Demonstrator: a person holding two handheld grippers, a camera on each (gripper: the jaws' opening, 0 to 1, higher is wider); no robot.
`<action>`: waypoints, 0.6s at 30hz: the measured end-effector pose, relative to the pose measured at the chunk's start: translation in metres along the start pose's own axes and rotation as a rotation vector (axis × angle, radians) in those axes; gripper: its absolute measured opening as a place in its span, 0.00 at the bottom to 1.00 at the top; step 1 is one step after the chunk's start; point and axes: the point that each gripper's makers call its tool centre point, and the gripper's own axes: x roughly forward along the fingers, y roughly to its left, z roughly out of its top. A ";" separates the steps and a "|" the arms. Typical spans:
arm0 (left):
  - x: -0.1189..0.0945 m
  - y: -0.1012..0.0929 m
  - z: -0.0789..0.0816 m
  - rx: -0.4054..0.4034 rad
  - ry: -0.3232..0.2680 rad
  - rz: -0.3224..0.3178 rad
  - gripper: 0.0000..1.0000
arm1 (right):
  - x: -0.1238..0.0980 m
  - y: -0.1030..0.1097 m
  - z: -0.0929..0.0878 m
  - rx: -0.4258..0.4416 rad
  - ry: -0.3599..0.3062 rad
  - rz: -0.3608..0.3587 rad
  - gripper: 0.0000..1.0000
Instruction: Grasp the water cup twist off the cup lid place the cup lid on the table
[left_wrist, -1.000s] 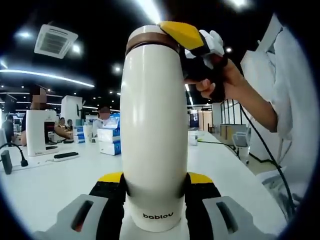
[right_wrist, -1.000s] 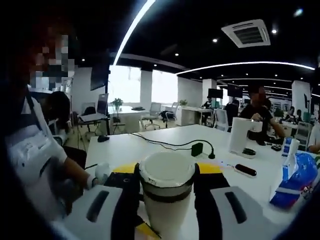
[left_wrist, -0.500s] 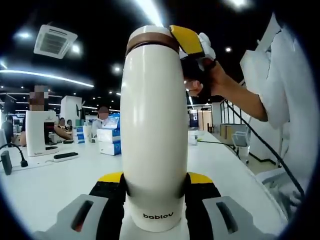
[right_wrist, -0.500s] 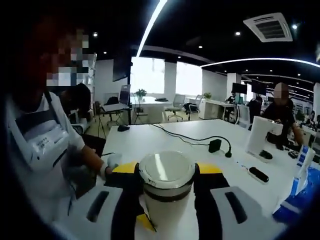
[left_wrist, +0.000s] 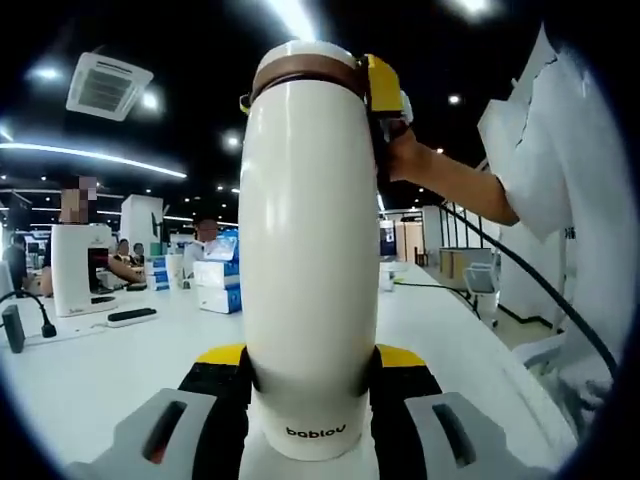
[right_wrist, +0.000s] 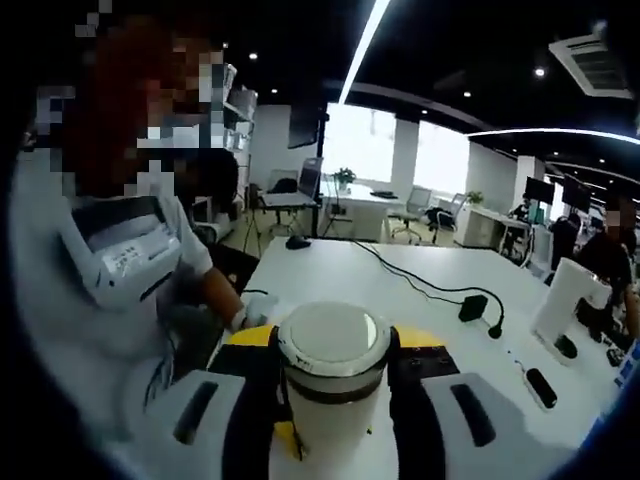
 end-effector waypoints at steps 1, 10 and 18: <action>0.000 0.001 0.000 -0.007 0.000 0.000 0.48 | 0.000 -0.001 0.000 0.003 -0.001 0.001 0.45; 0.001 0.001 -0.001 -0.016 0.002 0.003 0.48 | -0.001 -0.001 -0.001 0.016 -0.033 0.031 0.45; 0.002 0.000 -0.001 -0.023 0.003 -0.003 0.48 | -0.002 -0.002 -0.002 0.045 -0.058 0.040 0.45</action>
